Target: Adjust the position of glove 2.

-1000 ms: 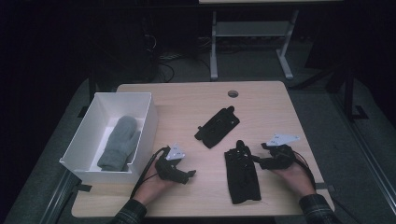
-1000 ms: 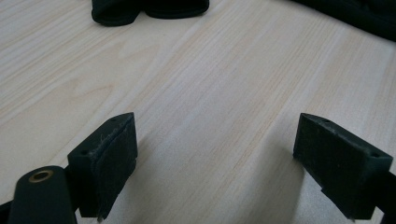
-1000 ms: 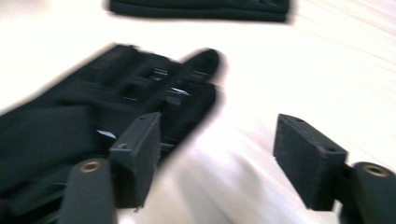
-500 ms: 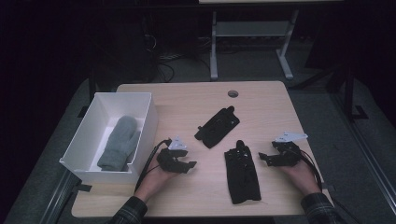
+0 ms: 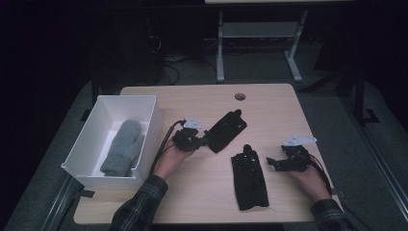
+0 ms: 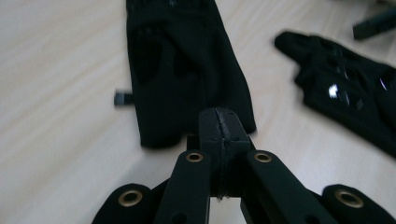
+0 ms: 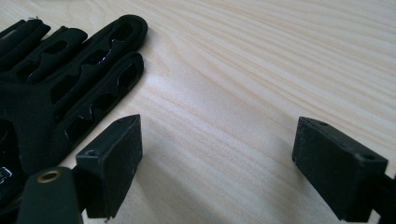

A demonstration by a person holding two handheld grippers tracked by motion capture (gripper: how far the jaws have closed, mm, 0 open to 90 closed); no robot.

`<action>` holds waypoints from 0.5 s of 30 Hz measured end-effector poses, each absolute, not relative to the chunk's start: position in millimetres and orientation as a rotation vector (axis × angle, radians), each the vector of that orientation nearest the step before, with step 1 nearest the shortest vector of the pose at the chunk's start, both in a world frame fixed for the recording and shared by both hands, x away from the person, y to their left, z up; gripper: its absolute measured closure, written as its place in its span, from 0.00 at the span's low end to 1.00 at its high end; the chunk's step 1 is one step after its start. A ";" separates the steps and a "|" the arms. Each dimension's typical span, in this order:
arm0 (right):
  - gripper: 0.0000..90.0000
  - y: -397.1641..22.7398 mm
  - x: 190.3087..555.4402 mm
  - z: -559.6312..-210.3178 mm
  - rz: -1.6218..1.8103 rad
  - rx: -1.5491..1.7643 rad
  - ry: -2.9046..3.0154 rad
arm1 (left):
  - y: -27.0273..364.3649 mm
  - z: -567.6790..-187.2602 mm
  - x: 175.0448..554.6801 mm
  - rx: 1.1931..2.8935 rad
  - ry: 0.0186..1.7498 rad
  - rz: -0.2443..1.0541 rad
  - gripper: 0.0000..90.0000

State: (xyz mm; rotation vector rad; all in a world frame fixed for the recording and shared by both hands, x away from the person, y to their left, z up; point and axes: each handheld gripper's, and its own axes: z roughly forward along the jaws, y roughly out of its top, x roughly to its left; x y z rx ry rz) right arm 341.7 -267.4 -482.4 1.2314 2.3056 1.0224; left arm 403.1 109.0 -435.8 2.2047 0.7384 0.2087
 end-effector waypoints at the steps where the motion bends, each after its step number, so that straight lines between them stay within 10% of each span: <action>1: 0.18 -267.4 341.7 -482.4 1.023 1.231 2.306 | 105.2 -435.7 407.4 2.202 0.733 0.208 0.99; 15: 0.18 -267.3 341.7 -482.4 1.022 1.231 2.306 | 72.7 -462.7 455.6 2.217 0.777 0.195 0.99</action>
